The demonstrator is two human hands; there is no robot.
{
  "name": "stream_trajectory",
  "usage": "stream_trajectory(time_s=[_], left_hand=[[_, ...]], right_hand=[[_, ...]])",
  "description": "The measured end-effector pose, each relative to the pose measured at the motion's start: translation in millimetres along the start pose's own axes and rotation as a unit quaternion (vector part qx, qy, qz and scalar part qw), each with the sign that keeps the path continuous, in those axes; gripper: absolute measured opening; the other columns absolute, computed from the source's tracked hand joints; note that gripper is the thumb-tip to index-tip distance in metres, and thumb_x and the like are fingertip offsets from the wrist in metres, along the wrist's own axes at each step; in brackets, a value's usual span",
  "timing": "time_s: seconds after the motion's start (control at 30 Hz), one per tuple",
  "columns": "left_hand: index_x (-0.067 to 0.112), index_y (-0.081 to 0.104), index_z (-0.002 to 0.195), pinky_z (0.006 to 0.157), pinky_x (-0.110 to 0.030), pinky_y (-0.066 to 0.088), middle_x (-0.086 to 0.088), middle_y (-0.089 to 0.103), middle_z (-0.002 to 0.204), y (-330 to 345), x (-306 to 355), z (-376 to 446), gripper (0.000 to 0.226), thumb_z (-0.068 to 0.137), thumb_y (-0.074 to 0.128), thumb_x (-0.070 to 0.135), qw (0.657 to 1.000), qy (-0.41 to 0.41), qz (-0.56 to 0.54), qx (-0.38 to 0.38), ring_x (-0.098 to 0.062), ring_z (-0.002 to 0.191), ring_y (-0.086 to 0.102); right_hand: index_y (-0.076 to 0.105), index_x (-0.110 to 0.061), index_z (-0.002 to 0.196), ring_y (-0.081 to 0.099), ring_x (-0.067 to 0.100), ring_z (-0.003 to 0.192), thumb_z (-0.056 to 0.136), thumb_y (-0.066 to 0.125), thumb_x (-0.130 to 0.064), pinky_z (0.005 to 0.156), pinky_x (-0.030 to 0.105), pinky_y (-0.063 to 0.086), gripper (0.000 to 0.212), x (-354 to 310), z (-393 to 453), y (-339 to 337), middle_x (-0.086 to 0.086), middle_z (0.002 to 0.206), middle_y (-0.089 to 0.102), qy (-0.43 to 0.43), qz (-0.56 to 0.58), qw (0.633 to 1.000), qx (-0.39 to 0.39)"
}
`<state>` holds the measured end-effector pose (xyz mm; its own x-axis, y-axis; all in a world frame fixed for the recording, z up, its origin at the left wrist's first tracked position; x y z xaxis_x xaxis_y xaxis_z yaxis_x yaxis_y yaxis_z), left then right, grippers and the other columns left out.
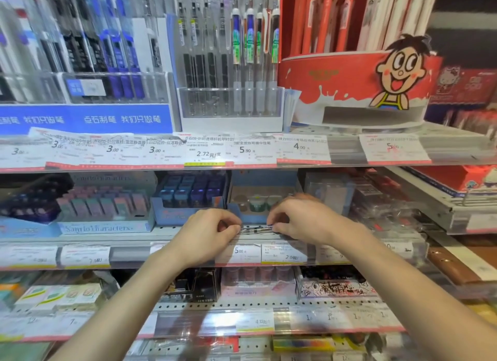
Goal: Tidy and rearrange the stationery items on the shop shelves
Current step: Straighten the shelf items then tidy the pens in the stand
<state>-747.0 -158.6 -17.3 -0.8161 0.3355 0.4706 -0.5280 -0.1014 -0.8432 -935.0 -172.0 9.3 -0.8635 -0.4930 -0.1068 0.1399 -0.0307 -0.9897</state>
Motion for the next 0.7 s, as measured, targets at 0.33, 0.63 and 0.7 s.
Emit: stream_trajectory(time_s=[0.33, 0.63, 0.7], left_hand=[[0.026, 0.074, 0.100, 0.071, -0.020, 0.050, 0.018, 0.066, 0.093, -20.1, 0.5, -6.0, 0.016, 0.089, 0.070, 0.036, 0.990, 0.000, -0.114, 0.077, 0.000, 0.079, 0.062], [0.035, 0.073, 0.094, 0.077, -0.022, 0.051, 0.022, 0.070, 0.096, -62.0, -15.8, -48.6, 0.007, 0.088, 0.071, 0.031, 0.975, 0.020, -0.185, 0.120, -0.003, 0.088, 0.065], [0.035, 0.073, 0.092, 0.077, -0.025, 0.052, 0.018, 0.070, 0.096, -75.3, -22.0, -58.9, 0.008, 0.087, 0.073, 0.029, 0.971, 0.033, -0.196, 0.130, -0.006, 0.087, 0.066]], right_hand=[[0.069, -0.029, 0.119, 0.061, 0.011, 0.109, 0.100, 0.054, -0.034, 0.091, 0.024, 0.046, 0.025, -13.4, -5.3, -23.0, -0.015, 0.120, 0.069, -0.030, 0.014, 0.997, 0.064], [0.063, -0.034, 0.127, 0.062, 0.007, 0.107, 0.099, 0.054, -0.034, 0.095, 0.032, 0.050, 0.030, -65.8, -5.4, -22.5, -0.015, 0.120, 0.068, -0.079, 0.051, 0.992, 0.079], [0.062, -0.032, 0.129, 0.060, 0.006, 0.110, 0.098, 0.055, -0.032, 0.095, 0.031, 0.049, 0.032, -84.8, -6.8, -24.5, -0.016, 0.121, 0.066, -0.093, 0.058, 0.990, 0.092]])
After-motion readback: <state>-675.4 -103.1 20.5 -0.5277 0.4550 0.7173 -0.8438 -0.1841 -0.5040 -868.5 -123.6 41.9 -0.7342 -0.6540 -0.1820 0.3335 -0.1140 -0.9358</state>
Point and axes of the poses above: each hand's wrist, its own z-axis towards the middle knuckle, its own y-axis out of the palm, x = y × z, the point moved 6 cm from there along z, towards the middle knuckle
